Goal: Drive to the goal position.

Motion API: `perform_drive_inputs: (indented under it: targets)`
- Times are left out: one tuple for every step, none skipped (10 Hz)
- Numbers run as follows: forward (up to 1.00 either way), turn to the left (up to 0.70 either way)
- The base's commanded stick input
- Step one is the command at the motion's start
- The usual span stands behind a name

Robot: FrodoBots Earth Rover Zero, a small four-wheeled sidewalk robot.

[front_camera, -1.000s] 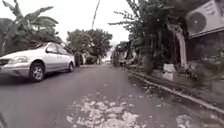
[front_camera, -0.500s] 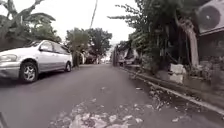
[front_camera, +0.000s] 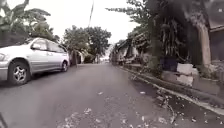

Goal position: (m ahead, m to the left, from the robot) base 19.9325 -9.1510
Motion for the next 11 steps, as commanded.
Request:
perform_drive_inputs:
  targets:
    - [0.7, 0.0]
    - [0.7, 0.0]
    - [0.7, 0.0]
    - [0.7, 0.0]
    - [0.7, 0.0]
    - [0.7, 0.0]
    - [0.7, 0.0]
    - [0.7, 0.14]
    - [0.7, 0.32]
    - [0.7, 0.17]
    - [0.7, 0.0]
